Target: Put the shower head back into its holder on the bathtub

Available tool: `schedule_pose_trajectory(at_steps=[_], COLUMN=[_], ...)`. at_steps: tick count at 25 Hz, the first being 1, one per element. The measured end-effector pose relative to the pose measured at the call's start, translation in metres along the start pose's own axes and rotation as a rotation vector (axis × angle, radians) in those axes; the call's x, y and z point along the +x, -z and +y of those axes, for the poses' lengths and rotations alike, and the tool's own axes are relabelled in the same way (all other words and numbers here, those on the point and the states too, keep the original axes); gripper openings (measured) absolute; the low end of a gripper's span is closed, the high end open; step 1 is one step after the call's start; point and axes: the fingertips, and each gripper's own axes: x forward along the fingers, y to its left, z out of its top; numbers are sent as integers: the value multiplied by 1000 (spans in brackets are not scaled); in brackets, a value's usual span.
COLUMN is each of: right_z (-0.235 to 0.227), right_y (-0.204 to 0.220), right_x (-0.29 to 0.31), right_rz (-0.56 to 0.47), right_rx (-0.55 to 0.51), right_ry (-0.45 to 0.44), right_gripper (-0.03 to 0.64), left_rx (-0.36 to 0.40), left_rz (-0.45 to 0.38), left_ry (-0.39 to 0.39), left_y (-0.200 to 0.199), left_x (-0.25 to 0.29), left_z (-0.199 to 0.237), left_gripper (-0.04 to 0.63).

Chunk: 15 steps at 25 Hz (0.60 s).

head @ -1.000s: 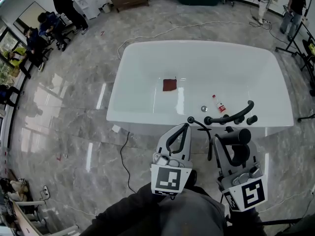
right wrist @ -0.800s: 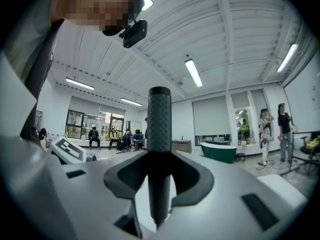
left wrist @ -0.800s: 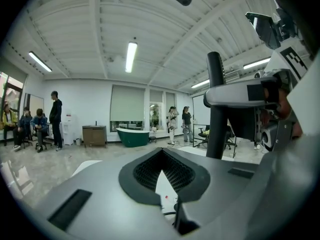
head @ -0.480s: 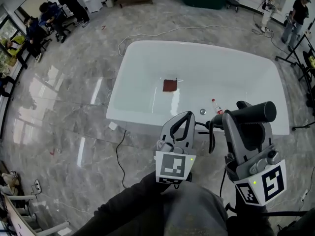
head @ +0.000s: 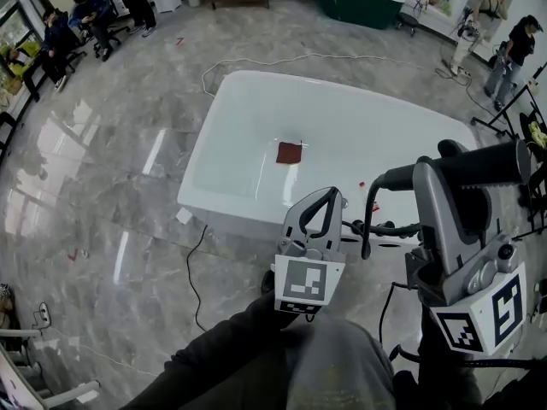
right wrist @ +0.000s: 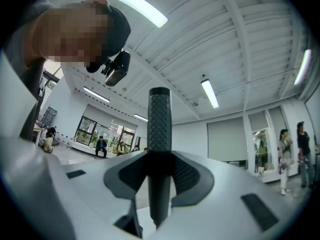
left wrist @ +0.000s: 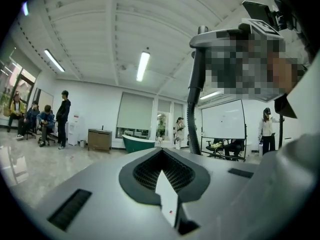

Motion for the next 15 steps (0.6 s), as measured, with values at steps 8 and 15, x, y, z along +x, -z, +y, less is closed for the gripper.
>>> schedule_pose_trajectory(at_steps=[8, 15], right_z=[-5, 5], right_y=[-35, -68], right_x=[31, 41], right_rz=[-51, -81], right_rx=[-57, -119], right_ry=[-54, -83], right_gripper=[138, 138], left_rx=[-8, -21], left_rz=[-16, -31], left_ry=[-10, -13], left_y=[-3, -8], left_x=[16, 11], left_z=[14, 19], left_gripper=[3, 3])
